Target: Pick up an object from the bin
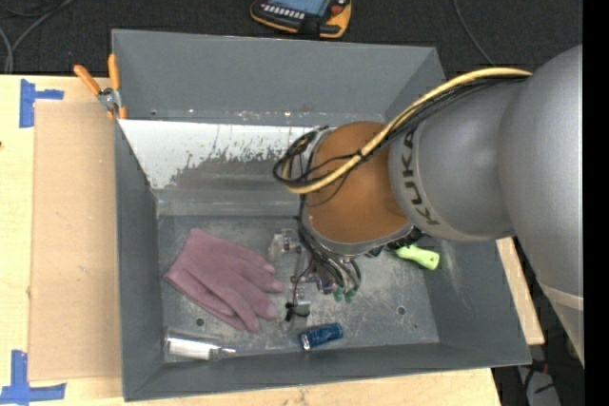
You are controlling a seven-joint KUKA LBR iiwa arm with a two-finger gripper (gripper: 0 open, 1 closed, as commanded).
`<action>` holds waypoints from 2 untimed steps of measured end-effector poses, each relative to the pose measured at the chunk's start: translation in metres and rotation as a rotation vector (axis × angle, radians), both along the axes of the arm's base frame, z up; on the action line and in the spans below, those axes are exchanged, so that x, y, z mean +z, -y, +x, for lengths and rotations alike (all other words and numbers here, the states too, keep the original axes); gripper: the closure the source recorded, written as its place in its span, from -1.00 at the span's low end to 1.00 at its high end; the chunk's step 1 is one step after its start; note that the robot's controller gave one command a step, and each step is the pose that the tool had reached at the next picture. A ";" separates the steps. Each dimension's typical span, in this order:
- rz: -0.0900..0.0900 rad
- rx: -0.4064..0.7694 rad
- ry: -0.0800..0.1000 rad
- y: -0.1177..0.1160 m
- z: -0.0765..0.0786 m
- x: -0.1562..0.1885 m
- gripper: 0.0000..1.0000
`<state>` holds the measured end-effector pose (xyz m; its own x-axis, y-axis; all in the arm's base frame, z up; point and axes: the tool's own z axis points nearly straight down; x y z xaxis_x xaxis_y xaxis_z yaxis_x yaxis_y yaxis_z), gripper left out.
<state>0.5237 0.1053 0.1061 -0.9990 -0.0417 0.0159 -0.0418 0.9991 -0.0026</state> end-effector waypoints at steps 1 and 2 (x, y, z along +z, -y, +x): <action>0.006 -0.156 0.018 -0.109 -0.013 -0.036 -1.00; 0.012 0.757 0.000 0.013 -0.045 -0.036 1.00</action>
Offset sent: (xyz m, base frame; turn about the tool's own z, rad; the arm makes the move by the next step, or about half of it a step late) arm -0.0511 -0.0354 -0.0361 -0.8096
